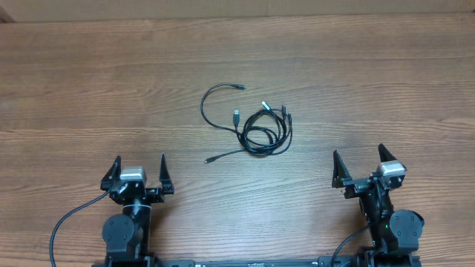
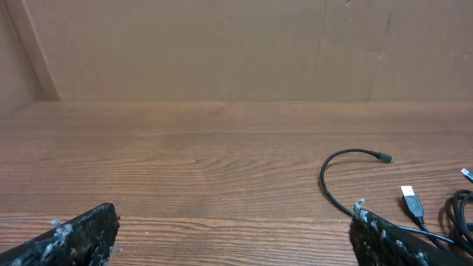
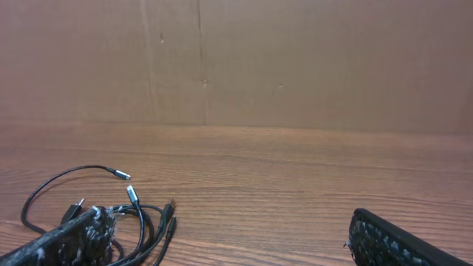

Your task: Untangle cables

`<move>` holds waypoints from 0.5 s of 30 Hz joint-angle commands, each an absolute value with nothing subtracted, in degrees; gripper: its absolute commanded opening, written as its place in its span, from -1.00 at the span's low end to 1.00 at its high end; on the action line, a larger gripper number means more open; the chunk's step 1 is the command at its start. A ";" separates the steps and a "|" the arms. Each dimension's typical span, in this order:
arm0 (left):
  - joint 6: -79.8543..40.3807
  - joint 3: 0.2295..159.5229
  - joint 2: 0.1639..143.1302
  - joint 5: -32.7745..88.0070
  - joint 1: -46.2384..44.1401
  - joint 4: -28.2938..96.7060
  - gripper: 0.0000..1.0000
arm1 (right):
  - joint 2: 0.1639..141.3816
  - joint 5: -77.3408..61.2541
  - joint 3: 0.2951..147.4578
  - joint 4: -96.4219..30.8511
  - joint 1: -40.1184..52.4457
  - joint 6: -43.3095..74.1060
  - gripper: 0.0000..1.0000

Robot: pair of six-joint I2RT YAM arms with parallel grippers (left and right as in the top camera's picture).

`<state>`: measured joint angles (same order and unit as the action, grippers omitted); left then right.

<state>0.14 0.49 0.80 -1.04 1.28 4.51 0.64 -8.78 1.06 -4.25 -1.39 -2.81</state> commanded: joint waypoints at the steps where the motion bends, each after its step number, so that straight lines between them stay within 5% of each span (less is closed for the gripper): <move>1: -0.40 0.27 0.27 -0.14 1.91 4.45 0.99 | 0.16 -9.04 0.45 -3.99 -1.13 -2.87 1.00; 15: -0.40 0.27 0.27 -0.16 1.91 4.45 0.99 | 0.16 -9.04 0.45 -3.99 -1.13 -2.87 0.99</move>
